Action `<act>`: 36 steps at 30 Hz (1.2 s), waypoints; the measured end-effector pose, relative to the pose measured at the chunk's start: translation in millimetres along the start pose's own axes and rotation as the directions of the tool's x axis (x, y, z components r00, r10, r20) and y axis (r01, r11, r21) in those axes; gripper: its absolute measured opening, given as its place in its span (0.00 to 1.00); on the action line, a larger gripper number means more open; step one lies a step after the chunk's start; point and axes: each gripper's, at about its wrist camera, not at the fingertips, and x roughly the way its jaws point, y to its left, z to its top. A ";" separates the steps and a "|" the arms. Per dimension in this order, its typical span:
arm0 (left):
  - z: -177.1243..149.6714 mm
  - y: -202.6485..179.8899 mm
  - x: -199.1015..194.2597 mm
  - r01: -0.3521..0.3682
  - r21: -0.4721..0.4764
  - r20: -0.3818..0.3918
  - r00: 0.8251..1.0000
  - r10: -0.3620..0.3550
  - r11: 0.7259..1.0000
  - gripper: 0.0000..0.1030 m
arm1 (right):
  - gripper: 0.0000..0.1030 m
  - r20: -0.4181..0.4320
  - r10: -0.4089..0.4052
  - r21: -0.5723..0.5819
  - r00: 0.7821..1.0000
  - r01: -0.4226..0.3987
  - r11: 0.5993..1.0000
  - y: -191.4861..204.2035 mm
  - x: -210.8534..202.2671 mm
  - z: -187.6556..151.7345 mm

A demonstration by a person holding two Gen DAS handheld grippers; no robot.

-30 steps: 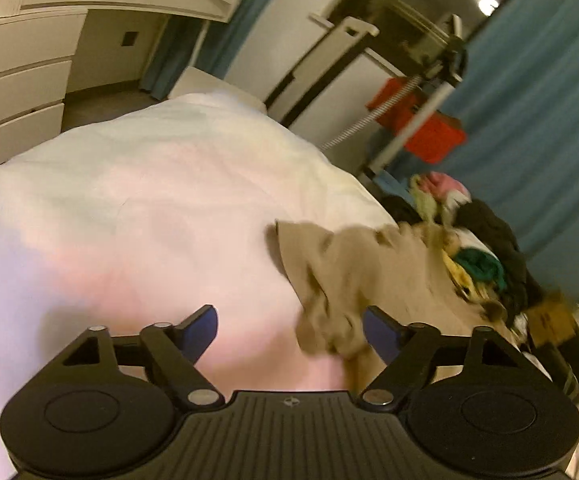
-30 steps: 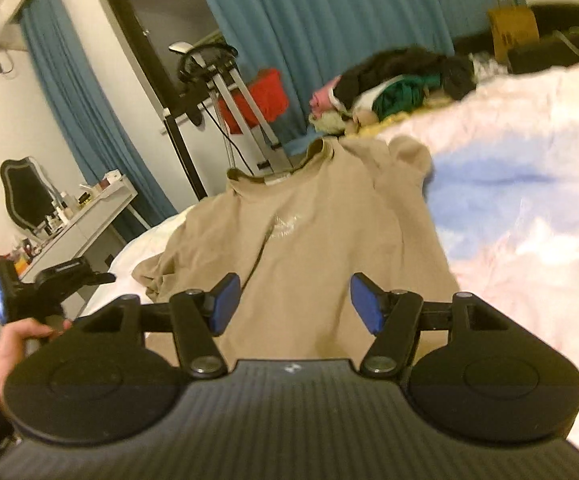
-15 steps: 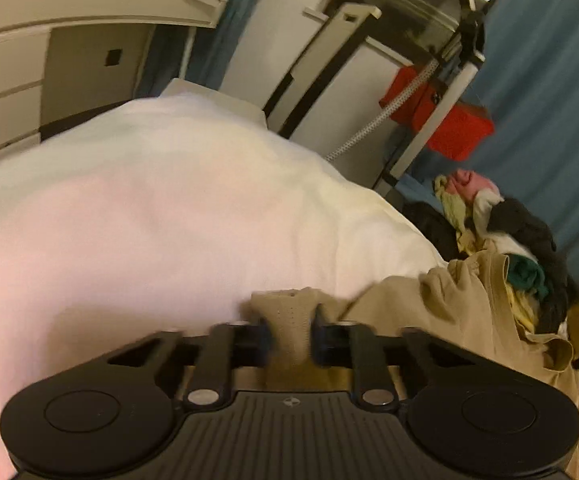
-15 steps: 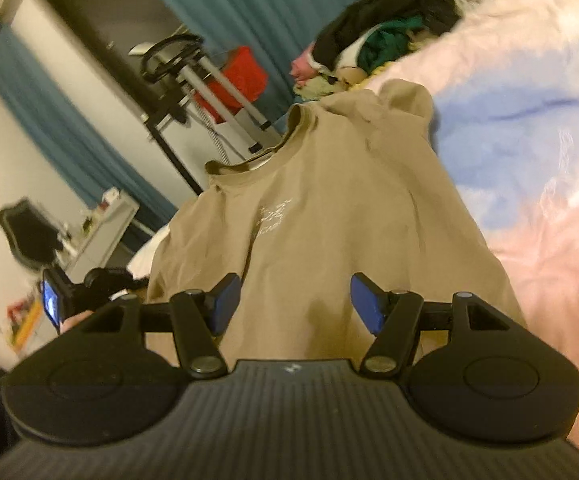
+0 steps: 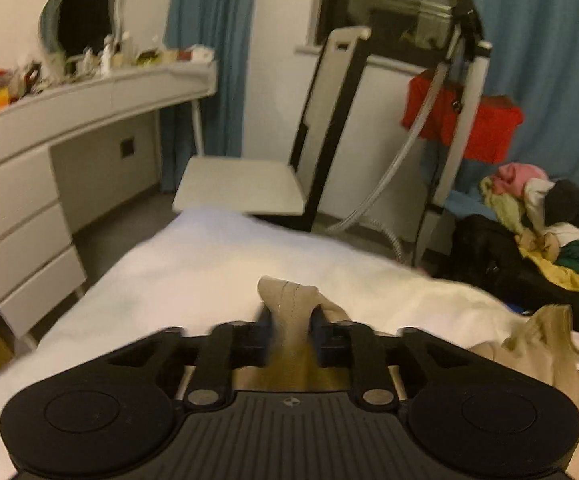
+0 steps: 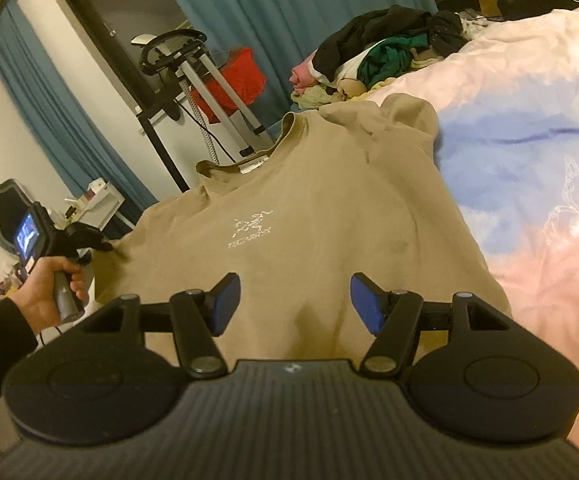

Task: Fold clothes

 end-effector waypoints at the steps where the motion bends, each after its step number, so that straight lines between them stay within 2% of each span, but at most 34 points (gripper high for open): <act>1: -3.1 8.6 -2.3 0.011 -0.024 -0.016 1.000 -0.012 1.000 0.52 | 0.63 0.001 0.001 0.000 1.000 -0.001 1.000 0.2 0.0 0.3; 3: -10.4 29.8 -10.3 0.040 -0.097 -0.057 0.997 -0.046 0.994 0.56 | 0.63 0.001 0.004 0.002 1.000 -0.004 1.000 0.1 0.2 0.9; 5: -18.9 54.0 -21.7 0.062 -0.199 -0.121 0.989 -0.087 0.978 0.72 | 0.63 0.000 0.007 0.017 1.000 -0.007 1.000 -1.6 -0.2 1.2; 8: -40.3 84.2 -36.1 0.126 -0.349 -0.176 0.965 -0.197 0.929 0.76 | 0.63 -0.007 0.019 0.050 1.000 -0.019 0.999 -4.5 -2.3 -0.4; 10: -55.1 97.7 -42.6 0.166 -0.425 -0.199 0.942 -0.271 0.890 0.77 | 0.63 -0.019 0.032 0.070 0.999 -0.031 0.997 -5.9 -3.2 -3.2; 14: -82.0 116.6 -51.5 0.242 -0.552 -0.212 0.884 -0.415 0.798 0.71 | 0.63 -0.044 0.060 0.074 0.997 -0.057 0.996 -3.0 -3.0 -9.0; 16: -87.8 109.2 -46.5 0.272 -0.560 -0.190 0.878 -0.440 0.783 0.65 | 0.63 -0.042 0.045 0.030 0.998 -0.044 0.999 5.2 -3.8 -11.8; 18: -82.3 100.0 -43.5 0.259 -0.516 -0.182 0.898 -0.400 0.816 0.52 | 0.63 -0.032 0.017 -0.038 0.999 -0.018 0.999 13.8 -4.4 -13.5; 22: -66.4 80.5 -38.5 0.209 -0.405 -0.161 0.942 -0.294 0.890 0.07 | 0.63 -0.019 -0.014 -0.124 1.000 0.011 0.992 23.6 -1.4 -14.5; 23: -62.5 75.6 -37.2 0.194 -0.377 -0.153 0.951 -0.268 0.906 0.03 | 0.63 -0.020 -0.015 -0.128 1.000 0.013 0.992 24.0 0.4 -14.4; 28: -42.3 47.6 -34.2 0.099 -0.205 -0.098 0.988 -0.121 0.974 0.02 | 0.63 -0.028 -0.014 -0.108 1.000 0.011 0.994 18.7 5.4 -12.8; 30: -40.5 30.6 -33.6 0.051 -0.104 -0.081 0.995 -0.059 0.993 0.03 | 0.63 -0.027 -0.020 -0.101 0.999 0.017 0.995 15.7 6.2 -11.8; 32: -46.9 19.7 -35.3 0.032 -0.044 -0.080 0.996 -0.036 0.999 0.04 | 0.63 -0.025 -0.026 -0.095 0.999 0.023 0.995 12.9 6.5 -10.4; 34: -53.9 12.5 -39.3 0.017 0.005 -0.070 0.997 -0.017 1.000 0.11 | 0.63 -0.019 -0.028 -0.091 0.999 0.026 0.996 11.5 6.5 -9.0; 36: -59.0 10.6 -49.7 0.009 0.044 -0.050 0.999 -0.006 0.999 0.32 | 0.63 -0.010 -0.037 -0.092 0.999 0.036 0.995 10.9 5.5 -7.9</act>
